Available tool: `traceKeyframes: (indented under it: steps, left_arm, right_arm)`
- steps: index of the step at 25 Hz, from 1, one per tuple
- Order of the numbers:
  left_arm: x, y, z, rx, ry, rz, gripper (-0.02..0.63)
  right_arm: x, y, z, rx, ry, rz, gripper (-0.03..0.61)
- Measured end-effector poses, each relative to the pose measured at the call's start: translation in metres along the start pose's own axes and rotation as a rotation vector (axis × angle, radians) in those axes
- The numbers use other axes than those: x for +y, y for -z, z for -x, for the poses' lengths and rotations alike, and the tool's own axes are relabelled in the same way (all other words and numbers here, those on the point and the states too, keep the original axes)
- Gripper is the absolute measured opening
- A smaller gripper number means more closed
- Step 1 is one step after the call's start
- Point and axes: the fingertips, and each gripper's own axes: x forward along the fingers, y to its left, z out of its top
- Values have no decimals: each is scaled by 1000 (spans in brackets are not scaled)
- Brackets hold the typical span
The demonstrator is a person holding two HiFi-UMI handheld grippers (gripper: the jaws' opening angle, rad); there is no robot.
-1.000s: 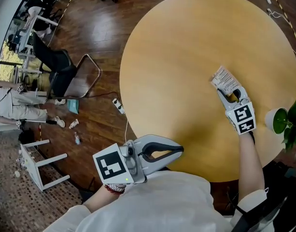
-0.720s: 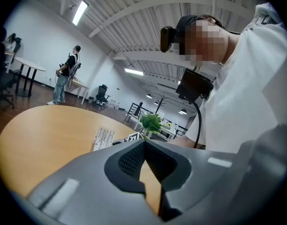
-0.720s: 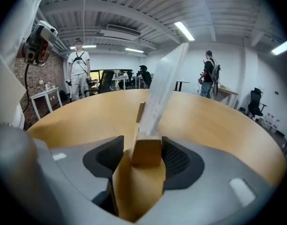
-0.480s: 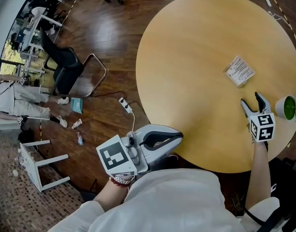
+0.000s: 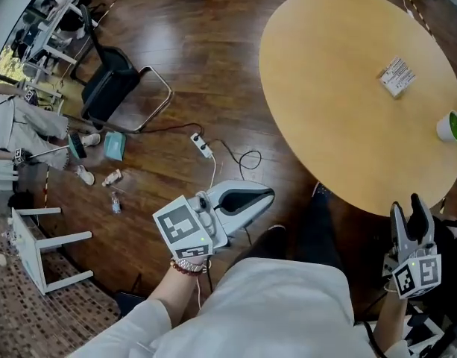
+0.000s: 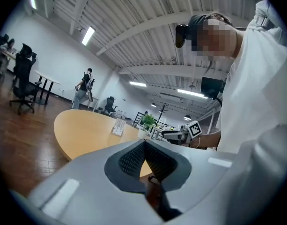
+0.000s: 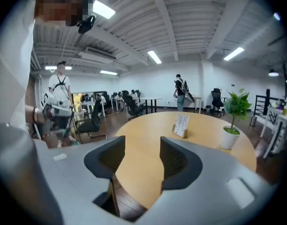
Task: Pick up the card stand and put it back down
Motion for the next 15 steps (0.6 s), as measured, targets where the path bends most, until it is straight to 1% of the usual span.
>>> traceKeyframes:
  steps: [2,4,5,6,8,9,10,11,13,15]
  left_arm:
    - [-11,-2,17,-24,24,1,-20]
    - [-26,-16,27,-78,41,-12,-20]
    - [-38,-30,29,-117,55,-31,-19]
    - [-53,-46,29,-162,83,-57,-20]
    - [-89,-76,26,-231,169,-115,-20]
    - [-104,-83,27,-240,210,-141,-20]
    - [-114,-84,30,-234,241,-163,-20]
    - [-120,-80,36,-220,264,-176,-20]
    - [-125,-64,51,-184,288,-187,-20]
    - [-129,-48,62,-137,283,-202,-20]
  right_arm:
    - [39,-16,18,-54,-17,-30,201]
    - [73,-35,36,-93,-35,-5,187]
    - [88,-46,45,-113,-42,12,187]
    - [100,-59,54,-134,-45,29,186]
    - [118,-92,68,-174,-46,85,187]
    - [127,-105,74,-187,-48,120,183]
    - [138,-114,77,-196,-52,149,157]
    - [149,-117,79,-199,-58,162,147]
    - [173,-108,82,-198,-82,153,141]
    - [197,-96,88,-195,-116,165,141]
